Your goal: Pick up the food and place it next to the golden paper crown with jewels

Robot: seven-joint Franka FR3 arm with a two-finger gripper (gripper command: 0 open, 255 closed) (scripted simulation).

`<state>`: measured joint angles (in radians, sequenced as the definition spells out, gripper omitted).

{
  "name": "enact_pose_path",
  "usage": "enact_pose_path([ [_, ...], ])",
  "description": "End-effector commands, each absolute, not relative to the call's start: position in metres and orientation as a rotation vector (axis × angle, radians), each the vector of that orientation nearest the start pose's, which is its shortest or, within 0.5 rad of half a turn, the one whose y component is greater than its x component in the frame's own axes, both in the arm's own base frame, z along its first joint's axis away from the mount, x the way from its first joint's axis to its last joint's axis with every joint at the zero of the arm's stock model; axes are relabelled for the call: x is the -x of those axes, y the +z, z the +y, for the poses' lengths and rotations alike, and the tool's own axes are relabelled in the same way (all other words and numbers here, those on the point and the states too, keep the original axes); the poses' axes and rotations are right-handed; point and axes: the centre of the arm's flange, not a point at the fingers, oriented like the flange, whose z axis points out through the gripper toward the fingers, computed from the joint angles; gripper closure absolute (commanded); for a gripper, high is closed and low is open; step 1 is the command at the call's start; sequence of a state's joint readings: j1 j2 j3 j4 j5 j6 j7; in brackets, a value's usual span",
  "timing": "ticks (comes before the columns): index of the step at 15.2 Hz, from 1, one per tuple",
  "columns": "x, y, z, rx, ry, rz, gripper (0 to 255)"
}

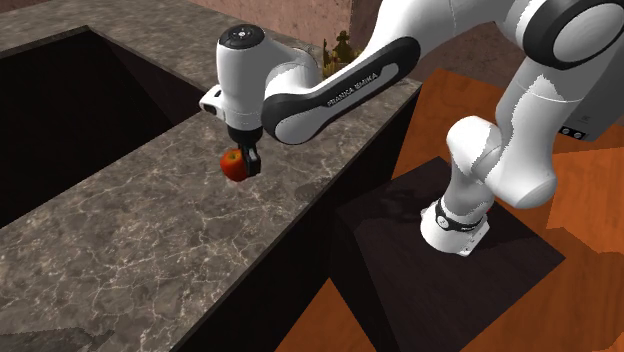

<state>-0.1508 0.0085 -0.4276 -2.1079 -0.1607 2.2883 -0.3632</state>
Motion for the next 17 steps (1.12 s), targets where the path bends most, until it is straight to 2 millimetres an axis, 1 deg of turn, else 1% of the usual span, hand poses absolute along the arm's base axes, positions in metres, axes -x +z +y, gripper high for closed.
enact_pose_path([
  [1, -0.467, 0.44, -0.31, 3.329, -0.155, 0.199, 255],
  [17, -0.467, 0.525, -0.31, 3.329, -0.155, 0.199, 255],
])
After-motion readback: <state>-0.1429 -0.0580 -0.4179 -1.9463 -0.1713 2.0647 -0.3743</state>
